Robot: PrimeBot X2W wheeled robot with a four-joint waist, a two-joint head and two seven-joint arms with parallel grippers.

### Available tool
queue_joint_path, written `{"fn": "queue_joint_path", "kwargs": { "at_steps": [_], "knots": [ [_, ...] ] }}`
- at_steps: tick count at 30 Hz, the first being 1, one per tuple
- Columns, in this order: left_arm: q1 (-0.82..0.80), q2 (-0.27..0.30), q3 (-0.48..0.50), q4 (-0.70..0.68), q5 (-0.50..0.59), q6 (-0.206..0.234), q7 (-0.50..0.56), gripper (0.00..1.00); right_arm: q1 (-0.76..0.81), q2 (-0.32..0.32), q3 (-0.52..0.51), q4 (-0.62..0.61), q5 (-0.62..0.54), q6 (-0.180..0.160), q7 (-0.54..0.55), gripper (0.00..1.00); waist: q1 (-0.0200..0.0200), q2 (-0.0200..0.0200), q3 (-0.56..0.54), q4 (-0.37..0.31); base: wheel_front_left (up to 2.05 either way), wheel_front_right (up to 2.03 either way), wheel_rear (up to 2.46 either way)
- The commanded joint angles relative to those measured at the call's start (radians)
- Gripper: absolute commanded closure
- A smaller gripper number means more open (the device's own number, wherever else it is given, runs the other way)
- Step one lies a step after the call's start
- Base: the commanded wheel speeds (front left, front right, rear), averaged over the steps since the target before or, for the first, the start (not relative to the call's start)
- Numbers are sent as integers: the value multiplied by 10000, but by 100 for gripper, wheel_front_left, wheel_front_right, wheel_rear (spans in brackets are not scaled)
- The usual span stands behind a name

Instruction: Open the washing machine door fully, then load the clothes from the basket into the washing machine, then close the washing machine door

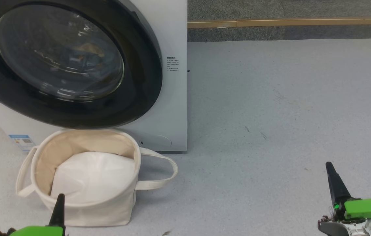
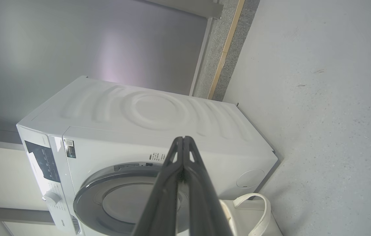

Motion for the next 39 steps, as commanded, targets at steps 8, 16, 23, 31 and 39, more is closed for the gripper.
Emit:
{"fn": "queue_joint_path", "kwargs": {
  "at_steps": [8, 16, 23, 31, 39],
  "knots": [
    [-344, -326, 719, -427, -669, -110, 318, 100, -345, 84, 26, -285, 1057, 4, 243, 100, 0, 0, 36, 52, 0, 0, 0],
    [-334, -641, 990, -477, -1120, -139, 517, 100, -338, 190, -52, -268, 1760, 4, 365, 100, 0, 0, 63, 91, 0, 0, 0],
    [-329, -802, 1130, -503, -1345, -153, 620, 100, -334, 243, -92, -259, 2115, 4, 426, 100, -1, 0, 77, 111, 0, 0, 0],
    [-330, -806, 1136, -503, -1340, -153, 625, 100, -334, 243, -91, -259, 2116, 4, 426, 100, -1, 0, 77, 111, 0, 0, 0],
    [-330, -809, 1141, -503, -1336, -153, 629, 100, -334, 243, -91, -259, 2116, 4, 426, 100, -1, 0, 77, 111, 0, 0, 0]
  ]
}}
